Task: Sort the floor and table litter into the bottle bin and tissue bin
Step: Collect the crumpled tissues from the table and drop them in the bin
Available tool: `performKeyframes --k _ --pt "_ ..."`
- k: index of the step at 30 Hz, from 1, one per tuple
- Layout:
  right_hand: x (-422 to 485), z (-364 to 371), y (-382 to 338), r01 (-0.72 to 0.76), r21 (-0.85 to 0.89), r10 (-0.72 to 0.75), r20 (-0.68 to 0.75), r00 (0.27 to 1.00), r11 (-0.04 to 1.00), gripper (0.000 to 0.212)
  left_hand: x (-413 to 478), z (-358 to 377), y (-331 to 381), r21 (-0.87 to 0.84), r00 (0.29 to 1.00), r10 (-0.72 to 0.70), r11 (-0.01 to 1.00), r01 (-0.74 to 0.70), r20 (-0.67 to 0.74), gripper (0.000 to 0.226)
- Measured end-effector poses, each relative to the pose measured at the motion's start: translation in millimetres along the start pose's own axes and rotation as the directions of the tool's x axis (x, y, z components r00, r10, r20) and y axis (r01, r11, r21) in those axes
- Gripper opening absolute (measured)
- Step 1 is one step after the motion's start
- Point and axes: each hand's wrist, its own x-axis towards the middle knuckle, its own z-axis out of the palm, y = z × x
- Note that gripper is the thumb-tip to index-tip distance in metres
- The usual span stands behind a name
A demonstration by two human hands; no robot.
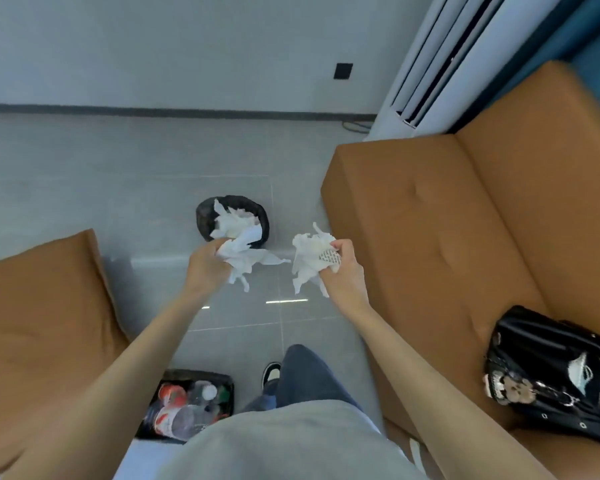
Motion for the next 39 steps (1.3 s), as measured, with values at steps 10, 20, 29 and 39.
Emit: performKeyframes --k 10,20,29,39 --pt "202 90 -51 0.054 -0.112 -0.026 0.242 0.97 0.992 0.027 163 -45 -13 -0.008 0.988 -0.132 0.991 0.131 -0.078 0.013" --pt "353 168 -93 0.058 -0.294 0.075 0.423 0.903 0.954 0.035 317 -61 -22 -0.021 0.945 -0.299 0.954 0.299 -0.132 0.015" --pt "427 246 -34 -0.051 -0.366 0.206 0.399 0.894 0.929 0.037 419 -28 -88 0.084 0.959 -0.283 0.955 0.285 -0.036 0.032" --pt "478 327 80 -0.071 -0.381 0.229 0.388 0.893 0.922 0.037 505 47 -198 0.123 0.955 -0.297 0.948 0.294 0.005 0.042"
